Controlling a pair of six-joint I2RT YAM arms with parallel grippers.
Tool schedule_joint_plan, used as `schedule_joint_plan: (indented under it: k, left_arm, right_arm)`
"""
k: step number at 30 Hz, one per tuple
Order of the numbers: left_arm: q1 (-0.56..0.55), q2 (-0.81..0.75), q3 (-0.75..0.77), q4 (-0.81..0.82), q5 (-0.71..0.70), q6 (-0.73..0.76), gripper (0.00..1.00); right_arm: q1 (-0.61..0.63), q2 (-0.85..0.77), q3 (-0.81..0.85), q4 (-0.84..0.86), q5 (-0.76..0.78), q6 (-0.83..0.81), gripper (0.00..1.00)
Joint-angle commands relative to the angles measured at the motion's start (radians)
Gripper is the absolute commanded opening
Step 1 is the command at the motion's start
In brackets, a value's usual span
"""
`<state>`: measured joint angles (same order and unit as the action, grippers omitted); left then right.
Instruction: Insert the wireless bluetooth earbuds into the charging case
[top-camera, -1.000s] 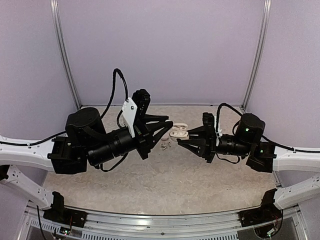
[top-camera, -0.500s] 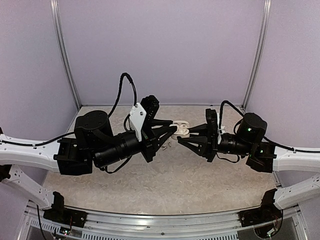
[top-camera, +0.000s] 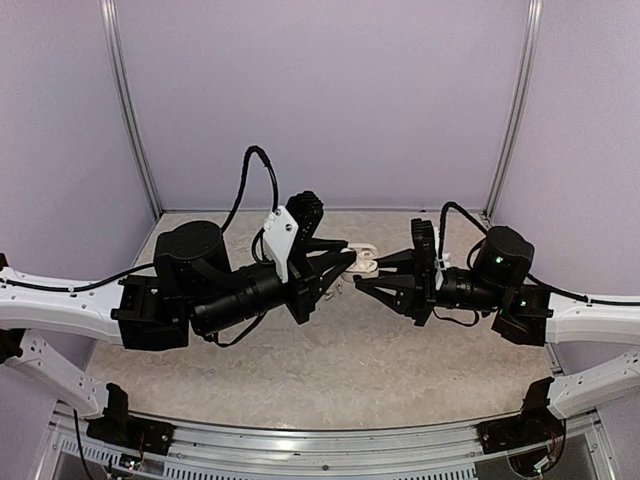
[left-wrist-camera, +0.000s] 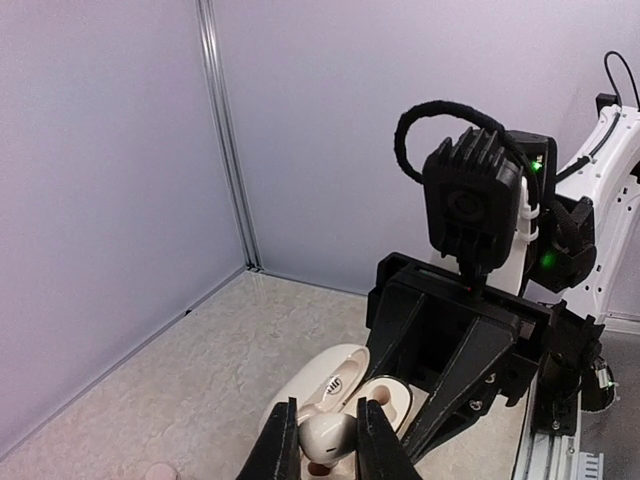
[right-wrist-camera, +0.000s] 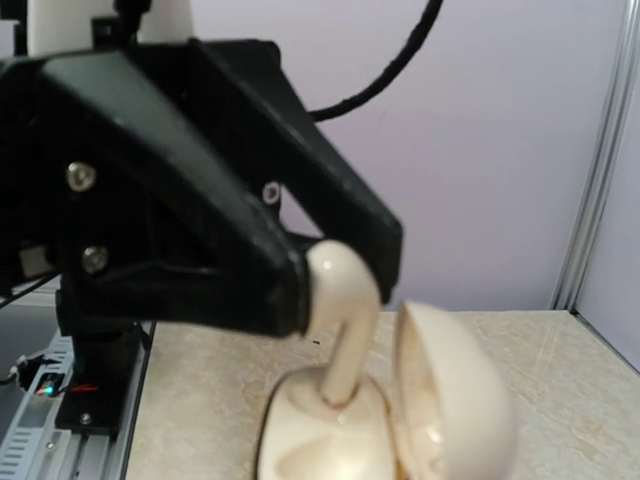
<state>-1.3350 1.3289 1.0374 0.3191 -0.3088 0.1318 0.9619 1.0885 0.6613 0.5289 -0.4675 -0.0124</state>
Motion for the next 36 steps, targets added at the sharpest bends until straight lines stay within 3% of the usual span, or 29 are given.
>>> schedule_joint_plan:
  k: [1,30,36]
  left_arm:
    - [0.010,0.002,0.022,-0.009,-0.026,0.013,0.08]
    - [-0.027,0.042,0.022,-0.086,-0.055,0.117,0.06]
    - [-0.027,0.036,0.024,-0.089,-0.044,0.100,0.15]
  right_arm:
    - [0.012,-0.024,0.019,0.037,-0.009,0.009,0.00]
    - [0.012,-0.035,0.031,0.059,0.058,0.099,0.00]
    - [0.012,-0.043,0.029,0.050,0.055,0.067,0.00]
